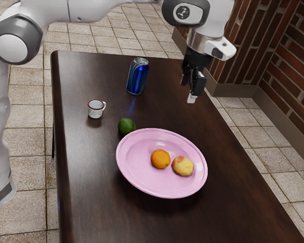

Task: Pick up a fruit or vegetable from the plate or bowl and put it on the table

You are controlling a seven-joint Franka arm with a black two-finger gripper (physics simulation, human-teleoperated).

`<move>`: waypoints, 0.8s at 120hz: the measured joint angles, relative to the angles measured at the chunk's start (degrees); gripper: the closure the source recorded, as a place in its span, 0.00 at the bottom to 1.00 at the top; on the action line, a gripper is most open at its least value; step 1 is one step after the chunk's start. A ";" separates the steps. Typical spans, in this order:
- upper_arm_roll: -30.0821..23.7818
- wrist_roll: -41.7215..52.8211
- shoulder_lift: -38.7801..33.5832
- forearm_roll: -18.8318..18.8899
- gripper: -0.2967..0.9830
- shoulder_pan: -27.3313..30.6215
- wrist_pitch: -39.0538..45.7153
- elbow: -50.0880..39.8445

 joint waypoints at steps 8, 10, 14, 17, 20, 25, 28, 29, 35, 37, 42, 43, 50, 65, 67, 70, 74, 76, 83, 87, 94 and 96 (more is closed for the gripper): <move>0.03 -0.16 0.14 0.06 0.23 0.44 0.25 -0.05; 0.02 -0.20 0.28 0.07 0.23 0.54 0.30 -0.05; 0.01 -0.26 0.69 0.08 0.23 0.65 0.49 -0.04; 0.01 -0.29 0.99 0.05 0.23 0.62 0.88 -0.12; 0.01 -0.31 1.15 -0.04 0.23 0.46 1.45 -0.54; -0.26 -0.35 0.87 -0.08 0.23 0.26 2.95 -2.99; -0.64 -0.37 0.49 -0.06 0.23 0.17 4.13 -4.97; -0.80 -0.37 0.32 -0.05 0.23 0.15 4.61 -5.78; -1.66 -0.35 -1.41 -0.02 0.23 -0.13 8.13 -11.67; -1.96 -0.34 -2.13 -0.01 0.23 -0.21 9.34 -13.53; -2.56 -0.32 -4.10 0.01 0.23 -0.53 12.34 -18.01; -2.75 -0.32 -4.40 0.02 0.23 -0.53 12.94 -18.84; -3.65 -0.28 -5.53 0.21 0.23 -0.96 17.05 -22.79; -4.70 0.11 -6.35 0.27 0.23 -2.82 25.25 -28.14; -4.81 0.16 -6.39 0.25 0.23 -3.10 26.18 -28.69; -4.93 0.23 -6.44 0.23 0.23 -3.54 27.44 -29.28; -5.05 0.30 -6.46 0.21 0.23 -4.14 28.96 -30.12; -5.09 0.34 -6.48 0.20 0.23 -4.46 29.66 -30.49; -5.15 0.45 -6.51 0.12 0.23 -5.52 31.72 -31.16; -5.30 0.50 -6.51 0.08 0.23 -5.95 32.66 -31.34; -5.41 0.60 -6.56 0.04 0.23 -6.71 33.99 -31.78; -5.42 0.62 -6.57 0.03 0.23 -6.91 34.31 -31.91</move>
